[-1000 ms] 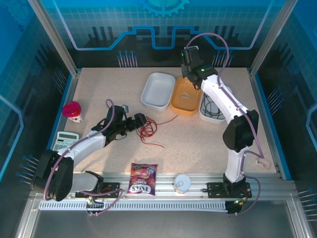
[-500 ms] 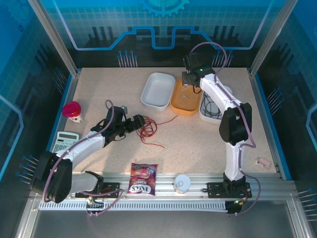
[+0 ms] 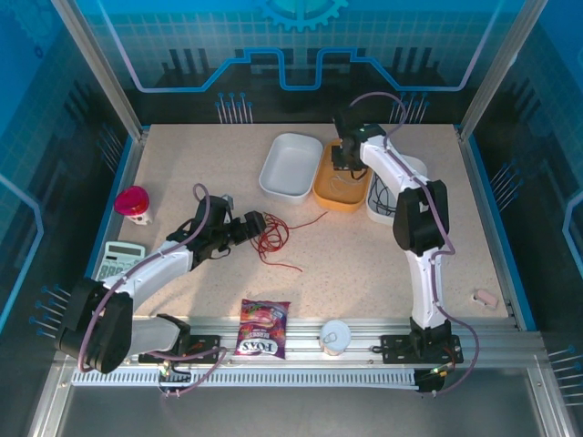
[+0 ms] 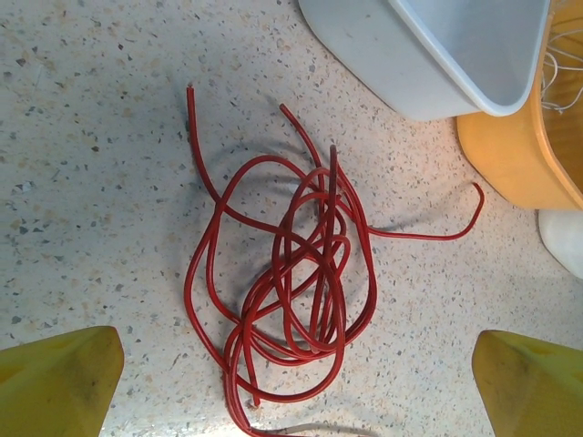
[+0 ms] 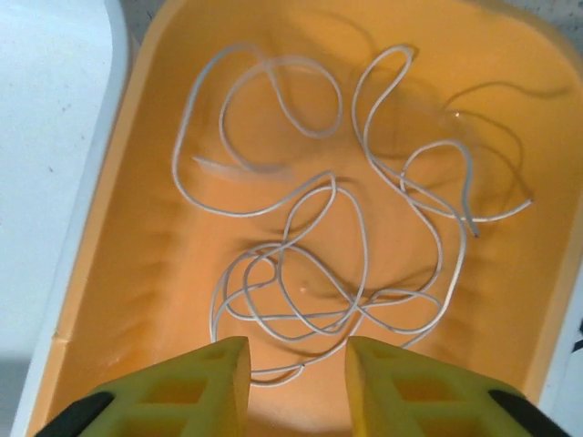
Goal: Untangle the cables
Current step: Place the cable in the container, then untie the cable.
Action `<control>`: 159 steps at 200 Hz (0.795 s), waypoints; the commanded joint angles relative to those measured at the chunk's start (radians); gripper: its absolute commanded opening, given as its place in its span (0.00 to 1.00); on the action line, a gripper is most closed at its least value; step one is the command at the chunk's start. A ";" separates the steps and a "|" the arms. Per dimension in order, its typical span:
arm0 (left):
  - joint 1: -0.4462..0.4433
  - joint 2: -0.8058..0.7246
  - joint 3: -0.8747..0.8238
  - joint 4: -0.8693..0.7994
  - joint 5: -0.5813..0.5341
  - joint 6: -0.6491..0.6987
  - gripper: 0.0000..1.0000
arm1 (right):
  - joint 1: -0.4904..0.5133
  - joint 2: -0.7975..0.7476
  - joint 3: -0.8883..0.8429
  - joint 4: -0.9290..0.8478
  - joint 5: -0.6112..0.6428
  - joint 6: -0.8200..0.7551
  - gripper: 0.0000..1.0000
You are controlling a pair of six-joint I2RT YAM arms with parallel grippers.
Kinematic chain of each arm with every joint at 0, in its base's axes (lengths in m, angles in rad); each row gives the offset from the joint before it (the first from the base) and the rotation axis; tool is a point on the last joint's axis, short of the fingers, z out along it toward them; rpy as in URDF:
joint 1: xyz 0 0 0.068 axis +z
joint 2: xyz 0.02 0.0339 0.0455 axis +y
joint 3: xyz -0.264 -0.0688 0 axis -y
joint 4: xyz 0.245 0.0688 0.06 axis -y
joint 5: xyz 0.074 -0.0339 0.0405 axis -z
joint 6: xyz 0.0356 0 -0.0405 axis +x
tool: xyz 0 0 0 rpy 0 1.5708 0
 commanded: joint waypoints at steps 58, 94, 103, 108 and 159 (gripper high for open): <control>-0.004 -0.040 0.028 -0.064 -0.041 0.095 0.99 | 0.001 -0.285 -0.209 0.063 -0.010 0.018 0.44; -0.004 -0.053 0.037 -0.071 -0.039 0.119 0.99 | 0.033 -0.479 -0.440 0.152 -0.010 0.053 0.51; -0.004 -0.056 0.039 -0.074 -0.037 0.127 0.99 | 0.045 -0.527 -0.502 0.173 -0.012 0.059 0.55; -0.004 -0.057 0.040 -0.075 -0.037 0.133 0.99 | 0.055 -0.554 -0.539 0.188 -0.009 0.061 0.59; -0.004 -0.051 0.083 -0.138 -0.038 0.184 0.99 | 0.209 -0.749 -0.825 0.274 0.046 0.125 1.00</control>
